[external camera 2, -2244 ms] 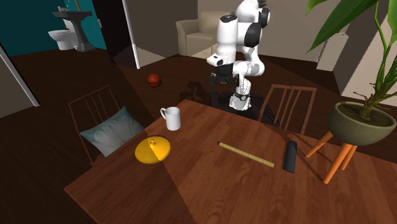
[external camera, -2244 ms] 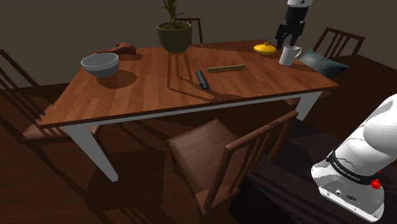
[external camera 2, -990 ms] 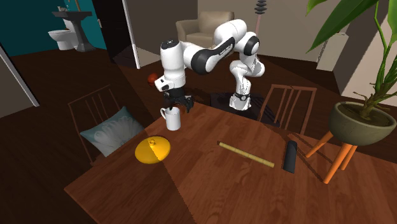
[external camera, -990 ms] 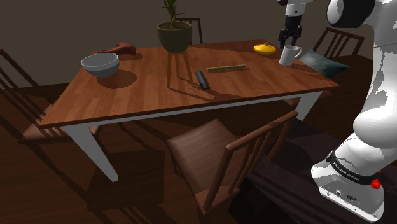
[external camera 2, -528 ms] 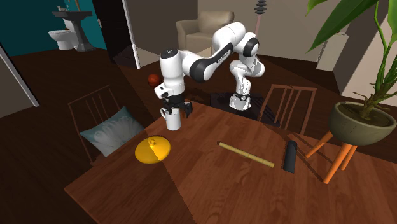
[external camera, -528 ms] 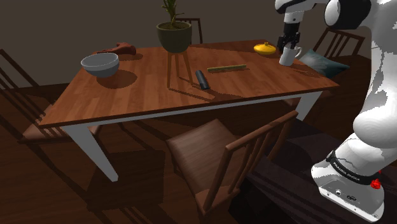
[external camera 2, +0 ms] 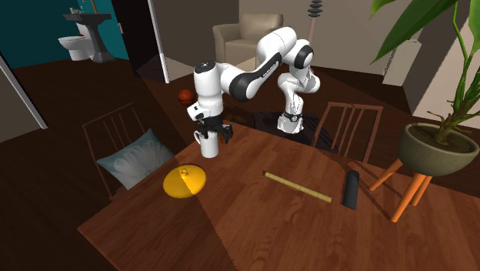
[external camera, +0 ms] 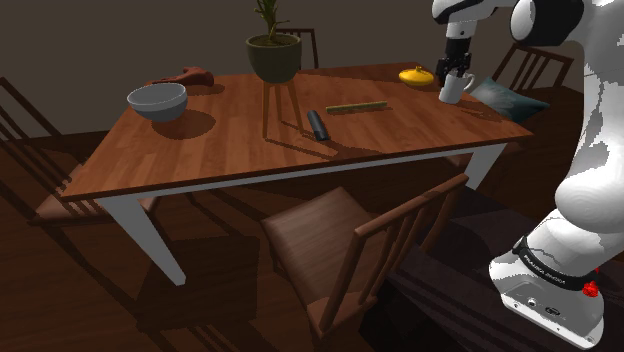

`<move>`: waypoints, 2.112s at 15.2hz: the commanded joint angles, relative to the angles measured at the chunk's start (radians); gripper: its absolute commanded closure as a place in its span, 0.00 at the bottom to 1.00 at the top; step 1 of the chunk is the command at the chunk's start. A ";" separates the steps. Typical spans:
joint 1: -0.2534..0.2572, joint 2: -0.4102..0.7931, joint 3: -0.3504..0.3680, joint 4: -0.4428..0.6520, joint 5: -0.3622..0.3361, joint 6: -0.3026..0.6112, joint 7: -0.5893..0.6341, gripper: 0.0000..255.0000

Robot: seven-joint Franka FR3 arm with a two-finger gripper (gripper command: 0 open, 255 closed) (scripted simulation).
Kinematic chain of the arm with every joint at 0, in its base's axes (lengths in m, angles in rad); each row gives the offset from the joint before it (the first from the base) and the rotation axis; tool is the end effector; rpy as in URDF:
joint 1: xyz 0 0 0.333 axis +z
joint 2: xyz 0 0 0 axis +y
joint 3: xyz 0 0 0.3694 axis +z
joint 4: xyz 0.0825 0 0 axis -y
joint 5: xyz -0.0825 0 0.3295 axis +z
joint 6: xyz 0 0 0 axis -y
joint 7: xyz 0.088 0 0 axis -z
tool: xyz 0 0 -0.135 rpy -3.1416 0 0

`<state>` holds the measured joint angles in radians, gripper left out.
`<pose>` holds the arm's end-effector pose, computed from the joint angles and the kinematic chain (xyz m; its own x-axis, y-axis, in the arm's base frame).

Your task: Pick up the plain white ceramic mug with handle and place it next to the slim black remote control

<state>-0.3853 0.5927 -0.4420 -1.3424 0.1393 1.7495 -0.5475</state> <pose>0.5138 -0.4320 0.4291 0.9514 -0.2581 -0.1683 -0.2577 -0.9659 0.0246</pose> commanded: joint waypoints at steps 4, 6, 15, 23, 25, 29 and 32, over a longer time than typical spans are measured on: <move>0.000 0.000 0.000 0.000 0.000 0.000 0.000 1.00; 0.000 0.000 0.000 0.000 0.000 0.000 0.000 1.00; -0.004 -0.010 -0.003 0.053 -0.004 -0.061 0.000 1.00; -0.018 -0.011 -0.007 0.160 -0.006 -0.168 -0.002 1.00; -0.023 -0.008 -0.007 0.193 -0.006 -0.197 -0.003 1.00; 0.025 -0.070 -0.008 0.130 -0.024 -0.196 0.033 1.00; 0.095 -0.154 -0.003 0.026 -0.051 -0.176 0.092 1.00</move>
<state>-0.3158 0.4695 -0.4467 -1.2836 0.0985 1.5715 -0.4781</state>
